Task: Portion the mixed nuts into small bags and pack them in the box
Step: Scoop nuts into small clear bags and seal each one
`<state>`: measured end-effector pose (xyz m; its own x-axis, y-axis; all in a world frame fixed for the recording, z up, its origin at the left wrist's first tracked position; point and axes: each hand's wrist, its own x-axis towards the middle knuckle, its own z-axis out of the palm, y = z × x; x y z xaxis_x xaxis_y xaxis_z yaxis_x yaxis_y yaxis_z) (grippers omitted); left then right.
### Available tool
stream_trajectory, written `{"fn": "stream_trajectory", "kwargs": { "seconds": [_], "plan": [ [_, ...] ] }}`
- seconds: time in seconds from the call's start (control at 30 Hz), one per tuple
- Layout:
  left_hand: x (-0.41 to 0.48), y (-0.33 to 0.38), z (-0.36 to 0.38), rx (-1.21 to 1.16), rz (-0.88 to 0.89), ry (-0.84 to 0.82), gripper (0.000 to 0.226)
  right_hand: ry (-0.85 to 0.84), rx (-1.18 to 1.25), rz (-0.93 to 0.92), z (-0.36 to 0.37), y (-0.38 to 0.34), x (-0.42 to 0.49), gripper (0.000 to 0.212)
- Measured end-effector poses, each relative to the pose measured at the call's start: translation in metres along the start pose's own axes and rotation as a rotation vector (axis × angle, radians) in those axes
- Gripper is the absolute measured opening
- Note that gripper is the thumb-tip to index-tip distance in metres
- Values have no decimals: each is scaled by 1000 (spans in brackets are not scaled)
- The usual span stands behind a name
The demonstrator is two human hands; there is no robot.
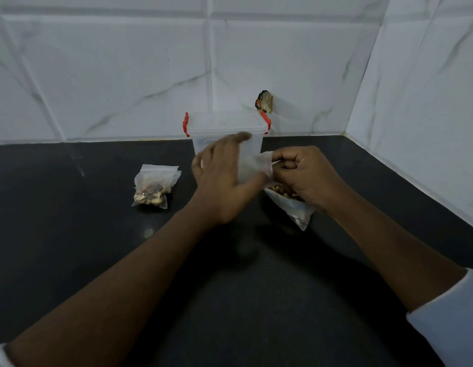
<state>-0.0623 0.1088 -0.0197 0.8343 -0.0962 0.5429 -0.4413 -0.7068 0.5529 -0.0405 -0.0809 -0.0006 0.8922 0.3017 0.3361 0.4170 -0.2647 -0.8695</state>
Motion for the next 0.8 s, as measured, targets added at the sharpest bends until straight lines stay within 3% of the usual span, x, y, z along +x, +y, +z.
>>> {"fn": "stream_trajectory", "kwargs": {
  "seconds": [0.07,0.13,0.23,0.37,0.47,0.63,0.8],
  "plan": [
    [6,0,-5,-526,-351,22,47,1,10,-5,-2,0,0,22],
    [12,-6,-7,-856,-602,65,31,3,41,-1,-4,0,0,25],
    [15,-13,-7,-1032,-668,123,12,5,43,4,-5,-1,1,26],
    [17,-10,-9,-1296,-792,136,8,36,74,4,-4,-3,0,27],
    [18,-10,-9,-1399,-858,149,12,43,105,14,-3,-3,0,28],
    [18,-7,-7,-1368,-786,191,6,63,133,32,-3,-4,-1,28],
    [15,-10,-9,-1240,-800,109,38,105,175,76,-8,-4,0,26]
  ]
}}
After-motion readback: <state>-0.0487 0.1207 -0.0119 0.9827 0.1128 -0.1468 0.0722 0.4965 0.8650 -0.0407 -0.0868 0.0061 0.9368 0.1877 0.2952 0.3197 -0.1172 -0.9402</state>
